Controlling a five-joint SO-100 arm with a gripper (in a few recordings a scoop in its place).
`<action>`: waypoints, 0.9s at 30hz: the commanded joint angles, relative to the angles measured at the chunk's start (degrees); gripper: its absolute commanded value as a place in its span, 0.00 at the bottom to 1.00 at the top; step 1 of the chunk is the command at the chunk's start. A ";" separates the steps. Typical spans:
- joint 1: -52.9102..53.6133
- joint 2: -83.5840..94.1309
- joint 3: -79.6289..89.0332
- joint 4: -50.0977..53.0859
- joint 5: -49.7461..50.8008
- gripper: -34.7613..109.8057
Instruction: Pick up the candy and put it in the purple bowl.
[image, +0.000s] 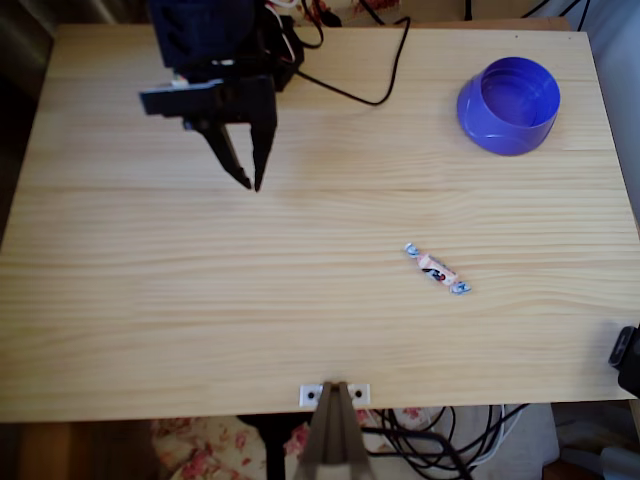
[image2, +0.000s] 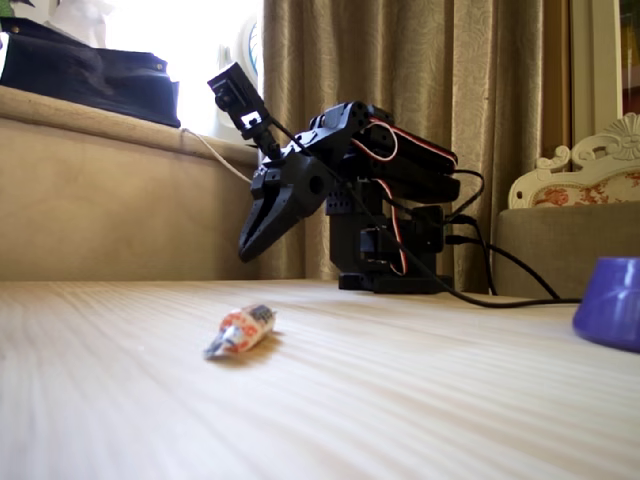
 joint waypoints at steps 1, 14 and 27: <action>3.16 0.70 -0.97 -0.79 2.90 0.24; 1.93 0.70 -0.97 -0.88 1.49 0.24; -2.55 0.70 -0.26 -6.42 4.48 0.24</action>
